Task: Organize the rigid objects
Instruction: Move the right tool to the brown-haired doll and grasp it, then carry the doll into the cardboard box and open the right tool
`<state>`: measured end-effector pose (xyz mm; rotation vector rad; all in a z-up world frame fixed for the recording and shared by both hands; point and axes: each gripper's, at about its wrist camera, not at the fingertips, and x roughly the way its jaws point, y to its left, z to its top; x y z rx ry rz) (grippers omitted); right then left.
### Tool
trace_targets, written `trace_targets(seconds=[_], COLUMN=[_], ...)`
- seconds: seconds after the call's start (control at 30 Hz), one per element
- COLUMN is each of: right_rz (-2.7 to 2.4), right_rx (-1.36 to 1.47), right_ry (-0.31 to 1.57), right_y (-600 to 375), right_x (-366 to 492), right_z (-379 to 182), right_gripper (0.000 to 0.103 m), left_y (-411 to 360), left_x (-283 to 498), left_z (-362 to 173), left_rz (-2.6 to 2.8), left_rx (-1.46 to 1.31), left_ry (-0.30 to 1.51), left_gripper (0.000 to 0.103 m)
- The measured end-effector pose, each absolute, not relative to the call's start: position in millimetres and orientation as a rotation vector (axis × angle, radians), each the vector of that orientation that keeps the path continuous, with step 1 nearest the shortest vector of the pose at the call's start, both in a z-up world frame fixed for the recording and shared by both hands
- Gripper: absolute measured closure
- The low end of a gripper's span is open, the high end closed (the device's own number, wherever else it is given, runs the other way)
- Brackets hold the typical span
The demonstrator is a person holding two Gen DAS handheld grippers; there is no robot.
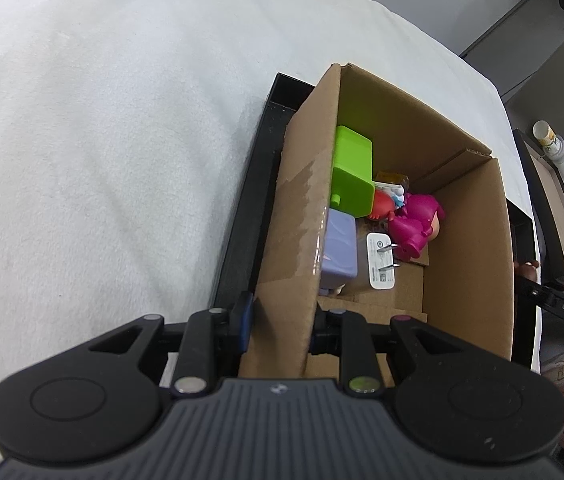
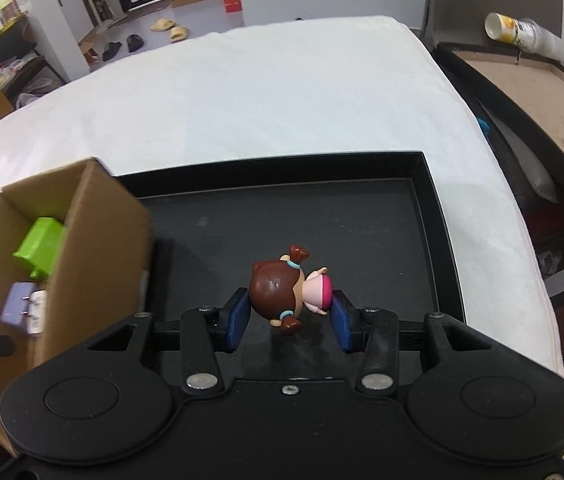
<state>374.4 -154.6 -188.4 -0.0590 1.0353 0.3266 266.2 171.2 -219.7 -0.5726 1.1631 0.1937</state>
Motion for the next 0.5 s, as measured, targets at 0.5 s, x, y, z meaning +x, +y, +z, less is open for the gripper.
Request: trace_targets(seconds=[0.5], right_rz=[0.403], right_rx=[-0.099], right_ry=[0.979], right_y=[-127], right_x=[349], right_z=[-137], right_gripper=[0.060], left_y=[175], left_x=[263], left_z=[-219], left_rz=[0.203], left_rx=[-0.595], left_ry=[1.148], left_gripper=[0.079])
